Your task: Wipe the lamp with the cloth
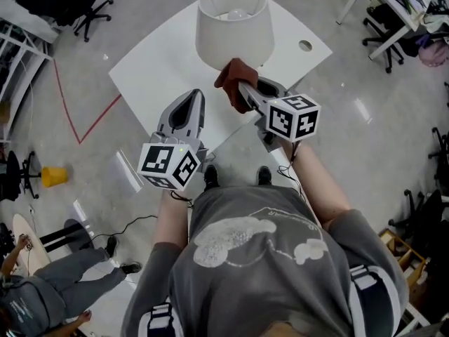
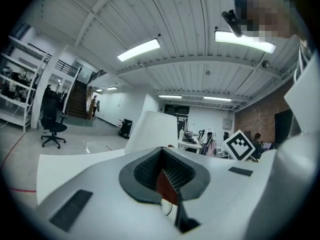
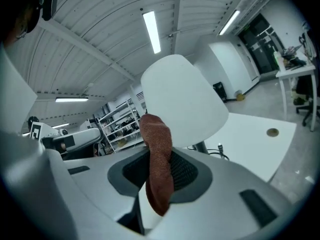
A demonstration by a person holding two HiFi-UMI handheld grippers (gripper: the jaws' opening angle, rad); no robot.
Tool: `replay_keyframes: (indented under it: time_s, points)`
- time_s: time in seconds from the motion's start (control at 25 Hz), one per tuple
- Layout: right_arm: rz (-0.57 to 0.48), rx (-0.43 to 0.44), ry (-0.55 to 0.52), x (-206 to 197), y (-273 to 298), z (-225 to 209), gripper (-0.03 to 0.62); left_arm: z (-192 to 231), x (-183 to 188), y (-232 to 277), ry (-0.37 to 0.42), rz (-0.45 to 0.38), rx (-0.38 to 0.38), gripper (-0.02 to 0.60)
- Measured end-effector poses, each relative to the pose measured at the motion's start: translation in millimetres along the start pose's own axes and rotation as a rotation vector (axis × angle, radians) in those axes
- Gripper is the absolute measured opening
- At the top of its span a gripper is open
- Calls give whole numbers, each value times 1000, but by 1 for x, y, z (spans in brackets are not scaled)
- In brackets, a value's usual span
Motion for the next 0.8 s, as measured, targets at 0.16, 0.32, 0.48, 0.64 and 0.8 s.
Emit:
replay_keyframes:
  time_s: [0.16,0.32,0.48,0.64,0.8]
  points:
    - [28,78,-17,1,-11,3,92,-13,-3,-2,15,-25,57,8]
    - [36,152,-36,13,-16,9,92,-24,-2,-1,39,-47,103,8]
    - [-5,217,-53,41,-16,14,91,-35,7,1,69,-75,133,8]
    - [-52,279,-63,66,-9,26,92,-36,16,-3,83,-98,142,8]
    - [-114,272,-73,91,7,34,92,-22,21,2,75,-97,112,8]
Point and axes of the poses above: the fingertips, and each gripper's own axes: y forward along the fingers, z to its left, x out of its top, the point moved 9 cm from there along -y, backward along the fingers, and after that the axes turned 13 degrees about -z, right-handed, at the moved point
